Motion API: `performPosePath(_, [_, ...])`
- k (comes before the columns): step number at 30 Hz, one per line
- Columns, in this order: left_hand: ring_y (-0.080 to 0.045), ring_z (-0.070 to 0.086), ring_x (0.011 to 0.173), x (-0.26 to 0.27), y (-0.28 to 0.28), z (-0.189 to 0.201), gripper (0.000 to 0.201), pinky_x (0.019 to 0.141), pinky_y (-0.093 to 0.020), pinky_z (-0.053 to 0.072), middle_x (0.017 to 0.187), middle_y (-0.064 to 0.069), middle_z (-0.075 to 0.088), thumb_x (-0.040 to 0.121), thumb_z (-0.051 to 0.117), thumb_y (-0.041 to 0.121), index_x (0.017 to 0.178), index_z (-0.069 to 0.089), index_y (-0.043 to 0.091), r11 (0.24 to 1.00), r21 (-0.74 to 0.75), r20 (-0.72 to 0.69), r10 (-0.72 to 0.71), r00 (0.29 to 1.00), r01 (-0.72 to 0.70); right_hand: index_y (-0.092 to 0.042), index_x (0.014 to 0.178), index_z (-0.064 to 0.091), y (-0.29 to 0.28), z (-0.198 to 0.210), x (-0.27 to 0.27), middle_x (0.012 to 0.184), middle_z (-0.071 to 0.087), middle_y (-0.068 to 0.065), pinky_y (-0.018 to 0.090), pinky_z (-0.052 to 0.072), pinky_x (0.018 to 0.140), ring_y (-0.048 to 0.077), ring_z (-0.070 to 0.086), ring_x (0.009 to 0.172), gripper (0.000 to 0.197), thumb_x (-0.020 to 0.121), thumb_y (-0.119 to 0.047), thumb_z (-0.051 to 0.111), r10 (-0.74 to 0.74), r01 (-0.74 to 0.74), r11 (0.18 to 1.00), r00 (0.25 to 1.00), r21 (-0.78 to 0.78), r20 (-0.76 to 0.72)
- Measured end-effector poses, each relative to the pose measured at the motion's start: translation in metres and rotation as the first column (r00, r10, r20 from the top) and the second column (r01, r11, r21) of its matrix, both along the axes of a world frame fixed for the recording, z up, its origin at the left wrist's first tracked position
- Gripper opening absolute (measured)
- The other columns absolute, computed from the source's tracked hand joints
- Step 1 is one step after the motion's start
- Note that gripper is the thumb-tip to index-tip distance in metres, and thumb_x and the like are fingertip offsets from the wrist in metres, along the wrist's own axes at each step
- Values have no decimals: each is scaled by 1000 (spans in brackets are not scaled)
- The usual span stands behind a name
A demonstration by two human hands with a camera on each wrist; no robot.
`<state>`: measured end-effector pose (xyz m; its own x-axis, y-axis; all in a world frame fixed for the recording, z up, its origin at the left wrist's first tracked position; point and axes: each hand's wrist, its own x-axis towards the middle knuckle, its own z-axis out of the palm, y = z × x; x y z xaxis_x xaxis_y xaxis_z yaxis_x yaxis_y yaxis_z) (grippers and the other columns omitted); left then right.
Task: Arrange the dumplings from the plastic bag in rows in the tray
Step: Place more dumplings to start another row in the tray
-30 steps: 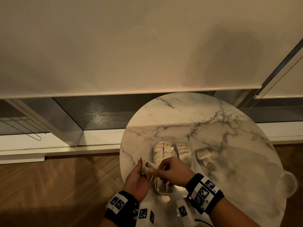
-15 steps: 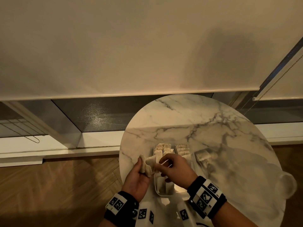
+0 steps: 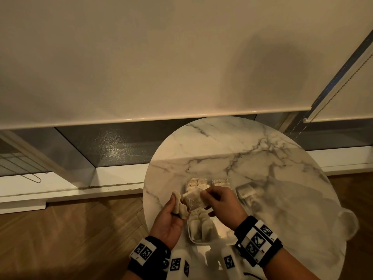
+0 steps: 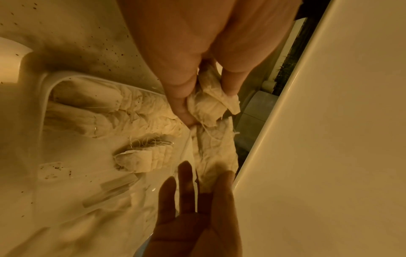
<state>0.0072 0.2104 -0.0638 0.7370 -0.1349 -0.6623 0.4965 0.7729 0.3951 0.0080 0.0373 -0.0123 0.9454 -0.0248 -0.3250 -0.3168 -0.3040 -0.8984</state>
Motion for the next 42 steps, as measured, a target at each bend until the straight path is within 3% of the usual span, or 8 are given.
performPosePath(3, [-16, 45, 72, 1, 2, -1, 21, 101, -38, 44, 71, -5, 41, 92, 57, 27, 82, 57, 9, 999, -35, -86, -11, 996, 8, -20, 86, 76, -13, 3, 2, 77, 73, 0, 31, 59, 59, 13, 68, 71, 17, 94, -29, 64, 22, -19, 999, 997, -42, 76])
performPosePath(8, [-17, 52, 79, 2, 6, 1, 18, 91, -33, 43, 80, -10, 52, 91, 60, 22, 89, 65, 5, 999, -25, -200, 16, 980, -21, -28, 82, 74, -53, -13, 10, 74, 71, -12, 18, 51, 64, 0, 64, 69, 9, 90, -29, 70, 91, -34, 943, 983, -332, 157])
performPosePath(11, [-17, 49, 72, 0, 6, 1, 19, 81, -30, 44, 70, -11, 54, 92, 60, 22, 82, 58, 7, 1000, 0, -205, -2, 979, 2, -33, 74, 66, -76, -38, 16, 74, 66, -12, 21, 44, 64, 1, 59, 67, 17, 89, -24, 69, 197, -188, 836, 980, -516, -38])
performPosePath(14, [-17, 55, 63, -1, 8, -3, 19, 73, -30, 52, 69, -10, 55, 90, 63, 21, 78, 57, 7, 999, 27, -212, -14, 977, 20, -28, 89, 72, -82, -59, 19, 86, 64, -9, 18, 41, 66, 8, 60, 77, 6, 89, -25, 66, 329, -476, 651, 879, -591, -346])
performPosePath(16, [-18, 51, 65, -1, 9, -9, 20, 72, -31, 47, 72, -8, 49, 83, 68, 22, 78, 55, 7, 999, 29, -224, -15, 974, 22, -25, 97, 73, -82, -69, 19, 91, 65, -7, 19, 42, 71, 12, 61, 83, 12, 88, -24, 66, 369, -570, 561, 821, -600, -435])
performPosePath(21, [-19, 47, 70, 0, 10, -5, 23, 77, -32, 44, 76, -9, 46, 75, 70, 22, 82, 56, 6, 1000, 9, -259, 6, 966, -4, -30, 103, 70, -77, -72, 30, 103, 67, -1, 26, 49, 78, 19, 63, 91, 18, 92, -30, 56, 384, -579, 443, 813, -685, -439])
performPosePath(28, [-21, 55, 74, 1, 11, -1, 19, 81, -33, 48, 72, -12, 60, 95, 61, 22, 92, 61, 4, 1000, -18, -307, 8, 952, -15, -24, 108, 70, -66, -62, 56, 113, 67, 4, 33, 54, 85, 23, 65, 101, 22, 94, -24, 52, 428, -592, 231, 775, -772, -466])
performPosePath(42, [-20, 54, 71, 1, 10, 1, 21, 61, -35, 57, 71, -11, 60, 96, 61, 26, 89, 61, 7, 999, -11, -307, -32, 951, 30, -22, 104, 67, -51, -57, 76, 118, 64, 6, 33, 45, 81, 27, 62, 107, 25, 93, -16, 46, 419, -594, 108, 754, -797, -506])
